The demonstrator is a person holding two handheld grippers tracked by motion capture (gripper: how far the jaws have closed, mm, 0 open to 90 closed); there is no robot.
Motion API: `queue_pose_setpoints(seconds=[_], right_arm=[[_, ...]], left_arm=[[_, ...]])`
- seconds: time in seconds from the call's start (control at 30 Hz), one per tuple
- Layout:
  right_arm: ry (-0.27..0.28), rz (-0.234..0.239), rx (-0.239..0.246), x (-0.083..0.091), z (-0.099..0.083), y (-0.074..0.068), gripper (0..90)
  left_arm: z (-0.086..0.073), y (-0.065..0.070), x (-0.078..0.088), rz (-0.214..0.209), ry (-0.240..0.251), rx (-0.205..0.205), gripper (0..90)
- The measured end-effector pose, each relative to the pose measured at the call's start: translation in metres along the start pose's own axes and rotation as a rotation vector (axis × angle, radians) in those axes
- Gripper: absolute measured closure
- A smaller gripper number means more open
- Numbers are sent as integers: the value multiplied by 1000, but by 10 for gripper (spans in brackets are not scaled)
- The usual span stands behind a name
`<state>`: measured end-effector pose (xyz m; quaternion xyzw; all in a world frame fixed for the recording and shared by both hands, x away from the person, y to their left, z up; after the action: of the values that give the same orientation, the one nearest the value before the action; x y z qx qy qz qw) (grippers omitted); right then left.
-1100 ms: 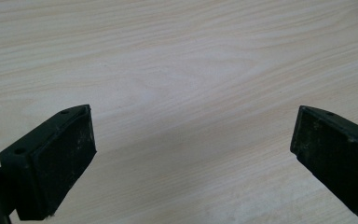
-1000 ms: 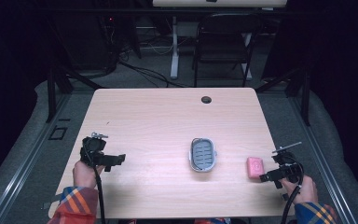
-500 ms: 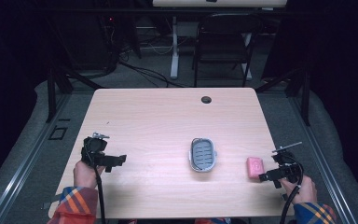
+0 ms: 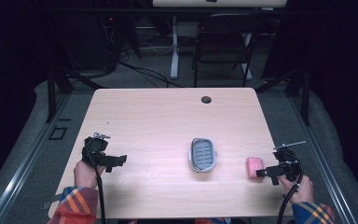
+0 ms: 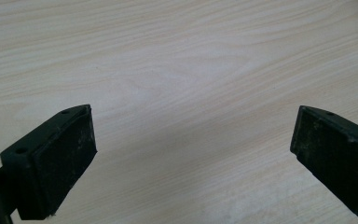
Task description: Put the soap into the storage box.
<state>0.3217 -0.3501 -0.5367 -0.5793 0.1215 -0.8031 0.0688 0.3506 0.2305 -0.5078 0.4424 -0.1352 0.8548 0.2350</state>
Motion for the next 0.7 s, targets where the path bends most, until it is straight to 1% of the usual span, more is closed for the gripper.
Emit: queue_pose_setpoints(seconds=[0.03, 0.07, 0.1, 0.13, 0.17, 0.2, 0.27, 0.3, 0.33, 0.37, 0.4, 0.47, 0.5, 0.53, 0.57, 0.67, 0.7], right_arm=[[0, 13, -13, 0, 1, 0, 0], [0, 13, -13, 0, 1, 0, 0], [-3, 4, -17, -1, 2, -3, 0], [-17, -33, -1, 0, 4, -4, 0], [-17, -33, -1, 0, 4, -4, 0], [-13, -7, -12, -3, 4, -6, 0], [-5, -33, -15, -4, 6, -10, 0], [11, -45, -27, -5, 7, -13, 0], [-1, -59, -25, -6, 10, -16, 0], [-10, -56, -25, -7, 11, -18, 0], [-8, -63, -24, -9, 11, -19, 0], [-32, -64, -13, -11, 13, -23, 0], [-21, -59, -20, -13, 13, -25, 0], [-28, -67, -10, -13, 15, -26, 0], [-39, -75, -1, -13, 16, -27, 0], [-34, -85, 1, -16, 18, -30, 0], [-49, -87, 10, -19, 19, -32, 0]], left_arm=[[0, 0, 0, 2, -2, -5, 0], [0, 0, 0, 2, -2, -5, 0], [1, 1, 0, 1, -6, -10, 0], [1, 1, 0, 1, -6, -10, 0], [1, 1, -1, 0, -6, -12, 0], [1, 1, -1, -1, -7, -13, 0], [0, 1, -1, -2, -7, -12, 0], [0, 1, -1, -3, -7, -12, 0], [0, 0, -1, -3, -8, -14, 0], [0, 0, -1, -4, -9, -16, 0], [0, 0, -1, -4, -10, -17, 0], [0, 2, -2, -5, -17, -24, 0], [0, 2, -2, -4, -19, -27, 0], [0, 2, -2, -4, -19, -27, 0], [1, 3, -2, -3, -21, -37, 0], [1, 4, -2, -1, -23, -37, 0], [1, 4, -2, -2, -23, -39, 0]])
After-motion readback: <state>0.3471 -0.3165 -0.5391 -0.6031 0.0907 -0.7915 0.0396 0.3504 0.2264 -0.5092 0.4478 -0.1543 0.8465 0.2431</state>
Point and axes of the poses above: each handheld gripper's, and its own axes: x roughly backward along the jaws, z roughly out of its top, y roughly to its right, the point moved 1 cm from there along -x, roughly forward along the jaws, and after that the axes turned 12 degrees about -x, right-handed, at the moved point
